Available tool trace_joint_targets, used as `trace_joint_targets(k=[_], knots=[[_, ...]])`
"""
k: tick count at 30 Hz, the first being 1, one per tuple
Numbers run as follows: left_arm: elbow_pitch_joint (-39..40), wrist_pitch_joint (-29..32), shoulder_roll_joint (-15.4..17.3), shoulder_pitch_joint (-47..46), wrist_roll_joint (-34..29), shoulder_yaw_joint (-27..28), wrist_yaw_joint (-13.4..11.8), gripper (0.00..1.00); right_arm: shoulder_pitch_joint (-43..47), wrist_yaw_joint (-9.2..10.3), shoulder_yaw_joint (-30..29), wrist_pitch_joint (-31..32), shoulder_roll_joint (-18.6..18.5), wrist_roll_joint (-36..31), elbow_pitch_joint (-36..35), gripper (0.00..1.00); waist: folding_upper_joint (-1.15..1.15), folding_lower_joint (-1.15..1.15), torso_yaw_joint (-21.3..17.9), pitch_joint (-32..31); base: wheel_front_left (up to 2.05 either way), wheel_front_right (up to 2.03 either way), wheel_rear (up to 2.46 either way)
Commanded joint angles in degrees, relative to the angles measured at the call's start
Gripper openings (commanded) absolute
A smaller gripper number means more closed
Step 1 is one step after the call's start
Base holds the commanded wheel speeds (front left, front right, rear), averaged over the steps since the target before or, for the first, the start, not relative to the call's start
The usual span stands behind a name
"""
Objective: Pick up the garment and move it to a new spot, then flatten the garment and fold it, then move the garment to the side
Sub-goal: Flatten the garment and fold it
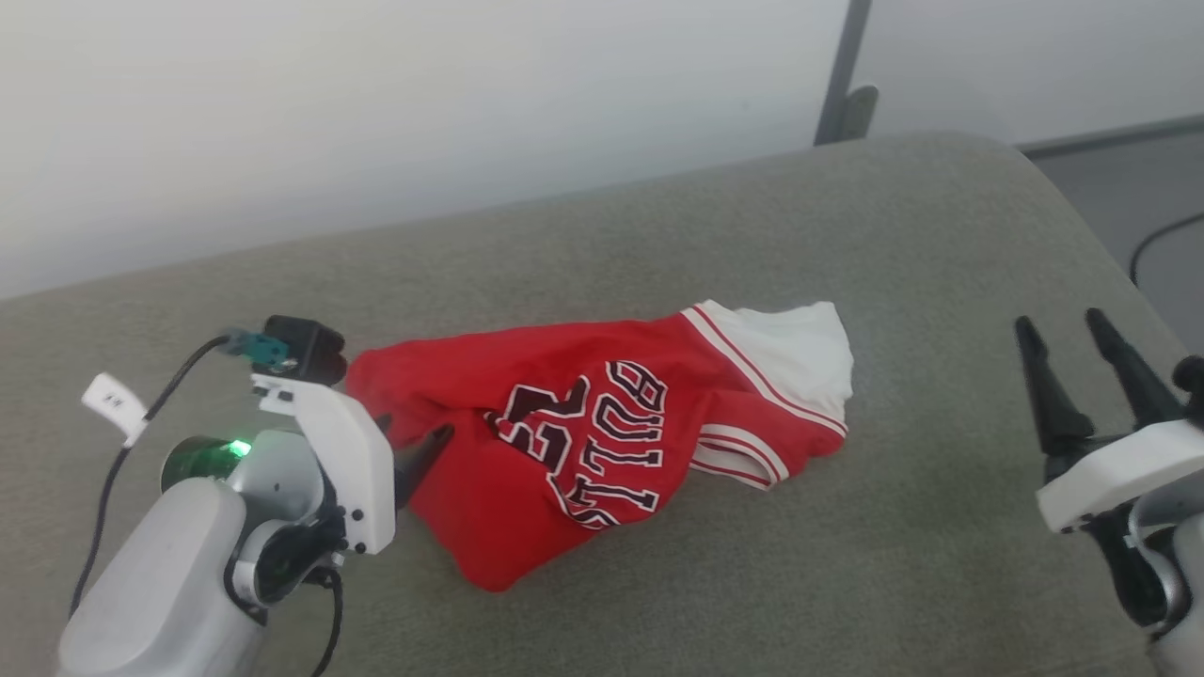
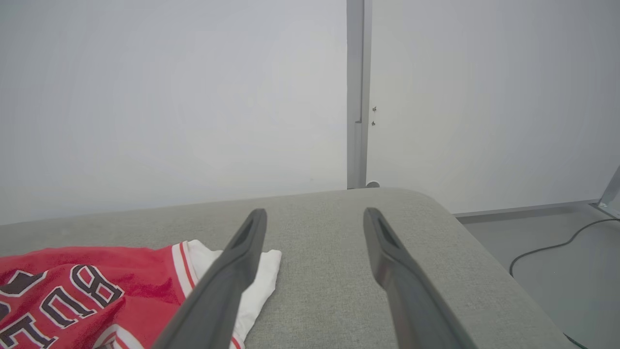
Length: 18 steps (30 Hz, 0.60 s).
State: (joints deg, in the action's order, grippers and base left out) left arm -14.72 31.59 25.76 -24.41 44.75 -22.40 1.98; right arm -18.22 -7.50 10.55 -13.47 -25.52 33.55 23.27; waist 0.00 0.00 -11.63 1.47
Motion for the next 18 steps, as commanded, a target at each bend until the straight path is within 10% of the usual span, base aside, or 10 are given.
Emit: trace_joint_targets(k=[1,15,16,17,18], knots=[[-0.8,1.8,-0.1,-1.0,0.2,-0.6,-0.6,1.0,0.8,0.02,-0.8,0.6,1.0,-0.6,-1.3,1.0,0.0,0.0,-1.2,1.1,0.0,0.0,0.0],[-14.2,11.1,-1.9,-7.9,-1.5,-5.7,-1.4,1.0,3.3,0.02,-3.6,4.7,5.6,-3.9,-10.0,1.0,0.0,0.0,-5.2,6.0,0.0,0.0,0.0],[-15.2,11.3,-2.0,-8.3,-1.9,-6.2,-1.0,0.37,3.4,0.02,-3.7,4.9,5.8,-3.9,-10.4,1.0,0.0,0.0,-5.2,6.3,0.0,0.0,0.0],[-16.1,11.2,-2.1,-8.8,-2.2,-6.6,-0.7,0.0,3.5,0.02,-3.9,5.0,6.0,-4.0,-10.8,1.0,0.0,0.0,-5.2,6.5,0.0,0.0,0.0],[-17.0,11.3,-2.3,-9.0,-2.0,-6.7,-0.4,0.0,3.6,0.02,-4.1,4.9,6.1,-4.1,-11.1,1.0,0.0,0.0,-5.2,6.7,0.0,0.0,0.0]])
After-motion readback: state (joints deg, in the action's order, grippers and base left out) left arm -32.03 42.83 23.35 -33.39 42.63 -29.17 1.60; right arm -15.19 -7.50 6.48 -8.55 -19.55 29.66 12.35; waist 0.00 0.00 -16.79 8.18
